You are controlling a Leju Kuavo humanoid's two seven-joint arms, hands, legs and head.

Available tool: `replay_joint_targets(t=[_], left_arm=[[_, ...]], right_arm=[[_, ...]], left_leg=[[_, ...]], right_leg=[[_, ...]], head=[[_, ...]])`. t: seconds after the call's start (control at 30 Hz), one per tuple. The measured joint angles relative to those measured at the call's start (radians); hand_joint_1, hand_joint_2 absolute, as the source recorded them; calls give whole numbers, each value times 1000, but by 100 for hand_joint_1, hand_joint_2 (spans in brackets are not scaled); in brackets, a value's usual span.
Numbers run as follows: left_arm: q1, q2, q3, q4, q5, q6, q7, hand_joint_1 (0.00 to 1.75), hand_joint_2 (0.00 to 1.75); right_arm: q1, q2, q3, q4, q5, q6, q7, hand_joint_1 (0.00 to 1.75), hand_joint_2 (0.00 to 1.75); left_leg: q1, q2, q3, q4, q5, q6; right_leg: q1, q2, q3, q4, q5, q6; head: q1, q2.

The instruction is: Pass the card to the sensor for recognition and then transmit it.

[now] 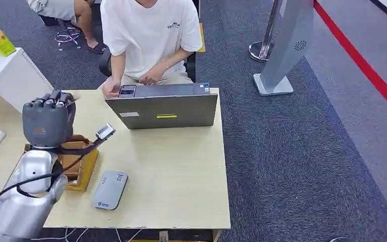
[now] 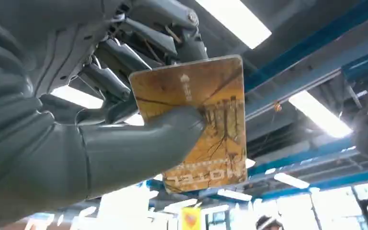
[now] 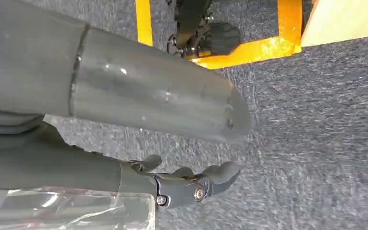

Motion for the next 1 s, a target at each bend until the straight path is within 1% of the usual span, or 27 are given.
replay_joint_targets(t=[0.07,0.13,0.17,0.23,0.33,0.43,0.47,0.67,0.8,1.0], left_arm=[[-53,5,0,67,0,10,-10,175,175],[-95,8,0,127,0,-5,15,175,175],[-118,8,0,163,0,-14,16,175,175],[-167,6,0,234,0,-22,8,175,175],[-239,1,4,348,0,-18,-2,175,175],[-272,-4,5,405,0,-14,-7,175,175],[-278,-7,6,420,0,-11,-7,0,175],[-302,-19,34,500,2,-3,-11,0,175],[-303,-24,52,523,2,-1,-16,0,175],[-304,-29,53,545,2,0,-17,0,175]], right_arm=[[-3,0,7,0,2,0,2,0,0],[-4,0,16,0,3,0,3,0,0],[-4,0,21,0,5,0,5,0,0],[-5,0,28,1,5,0,10,0,0],[-6,0,34,2,5,0,16,0,0],[-6,0,39,2,5,0,16,0,0],[-6,0,39,2,5,0,16,0,0],[-5,0,45,2,1,1,15,0,0],[-5,0,46,2,1,2,15,0,0],[-4,0,46,2,1,2,15,0,0]], left_leg=[[0,1,0,0,0,-1],[0,2,-1,0,1,-1],[0,1,-1,0,1,-1],[0,1,-1,0,1,-1],[0,1,-1,0,1,-1],[0,2,-2,0,1,-1],[0,2,-2,0,1,-1],[0,2,-2,0,0,-1],[0,2,-2,0,0,-1],[0,2,-2,0,1,-1]], right_leg=[[0,1,-1,0,1,-1],[0,2,-2,0,1,-1],[0,2,-2,0,1,-1],[0,2,-2,0,1,-1],[0,2,-2,0,1,-1],[0,2,-3,0,1,-1],[0,2,-3,0,1,-1],[0,2,-3,0,1,-1],[0,2,-3,0,1,-1],[0,2,-3,0,1,-1]], head=[[2,0],[1,0],[1,0],[2,0],[1,0],[2,0],[2,0],[2,0],[2,0],[2,0]])
